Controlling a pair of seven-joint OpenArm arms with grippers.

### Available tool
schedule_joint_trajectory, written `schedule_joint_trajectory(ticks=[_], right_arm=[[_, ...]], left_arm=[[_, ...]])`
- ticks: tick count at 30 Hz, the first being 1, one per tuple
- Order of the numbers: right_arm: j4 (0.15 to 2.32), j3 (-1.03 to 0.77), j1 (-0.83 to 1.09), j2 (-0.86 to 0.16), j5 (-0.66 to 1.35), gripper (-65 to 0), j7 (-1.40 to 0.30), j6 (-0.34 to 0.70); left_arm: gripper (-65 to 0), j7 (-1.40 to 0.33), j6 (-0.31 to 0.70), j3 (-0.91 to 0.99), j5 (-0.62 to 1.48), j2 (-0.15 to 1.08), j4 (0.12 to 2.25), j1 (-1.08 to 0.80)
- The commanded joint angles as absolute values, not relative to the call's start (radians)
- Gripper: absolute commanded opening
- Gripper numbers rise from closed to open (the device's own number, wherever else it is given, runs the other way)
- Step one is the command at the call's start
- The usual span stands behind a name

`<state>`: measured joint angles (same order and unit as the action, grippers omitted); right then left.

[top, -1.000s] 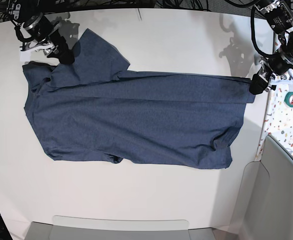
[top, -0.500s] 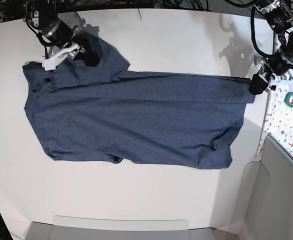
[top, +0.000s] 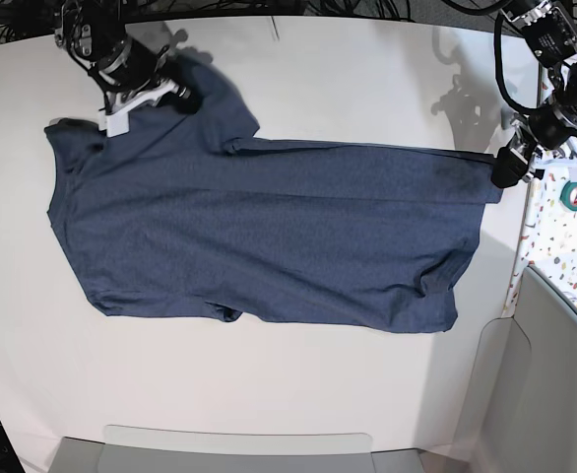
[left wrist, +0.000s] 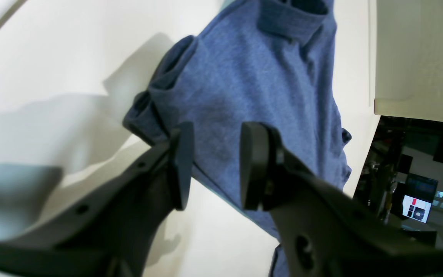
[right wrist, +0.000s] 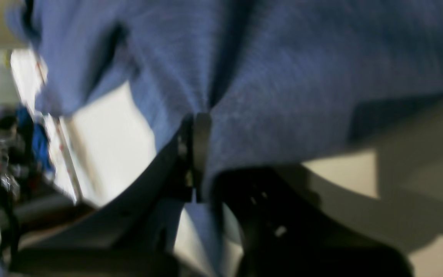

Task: Layout the t-shirt on the table in an organized manner, then fold the t-shirt properly
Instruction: 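Move the right gripper to the shirt's shoulder edge and grasp it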

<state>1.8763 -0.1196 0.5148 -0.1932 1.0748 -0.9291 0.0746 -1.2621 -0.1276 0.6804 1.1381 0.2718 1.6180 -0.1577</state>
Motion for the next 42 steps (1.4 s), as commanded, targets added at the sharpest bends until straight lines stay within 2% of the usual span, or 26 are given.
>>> schedule_joint_trajectory(ticks=[1, 12, 19, 25, 28, 34, 36, 38, 42], right_arm=[[1.931, -0.127, 0.493, -0.205, 1.101, -65.0, -0.9, 0.091], [1.96, -0.127, 0.286, -0.199, 1.096, -65.0, -0.9, 0.088], [1.776, -0.127, 0.124, -0.196, 1.096, -65.0, -0.9, 0.084], [1.666, -0.125, 0.064, -0.196, 1.096, -64.8, -0.9, 0.084], [1.662, -0.125, 0.062, -0.196, 1.099, -56.7, -0.9, 0.085], [1.661, -0.094, 0.033, -0.194, 1.101, -26.9, -0.9, 0.09], [1.659, -0.076, 0.013, -0.185, 1.101, -19.9, -0.9, 0.09], [1.659, -0.065, -0.004, -0.165, 1.101, -16.4, -0.9, 0.09], [1.63, -0.062, -0.044, -0.124, 1.096, -15.9, -0.9, 0.09]], left_arm=[[-44.4, -1.273, -0.139, 0.682, 1.175, 0.288, 1.635, -0.153], [-44.4, -1.271, -0.139, 0.676, 1.173, 0.286, 1.635, -0.153], [-44.4, -1.271, -0.139, 0.674, 1.171, 0.286, 1.635, -0.153], [-44.4, -1.273, -0.139, 0.673, 1.171, 0.286, 1.635, -0.154], [-44.4, -1.273, -0.139, 0.673, 1.171, 0.286, 1.635, -0.154], [-44.4, -1.273, -0.137, 0.673, 1.171, 0.286, 1.635, -0.154], [-44.4, -1.273, -0.137, 0.673, 1.171, 0.286, 1.635, -0.154], [-44.4, -1.273, -0.137, 0.671, 1.171, 0.286, 1.635, -0.156], [-44.4, -1.273, -0.137, 0.671, 1.171, 0.286, 1.635, -0.156]])
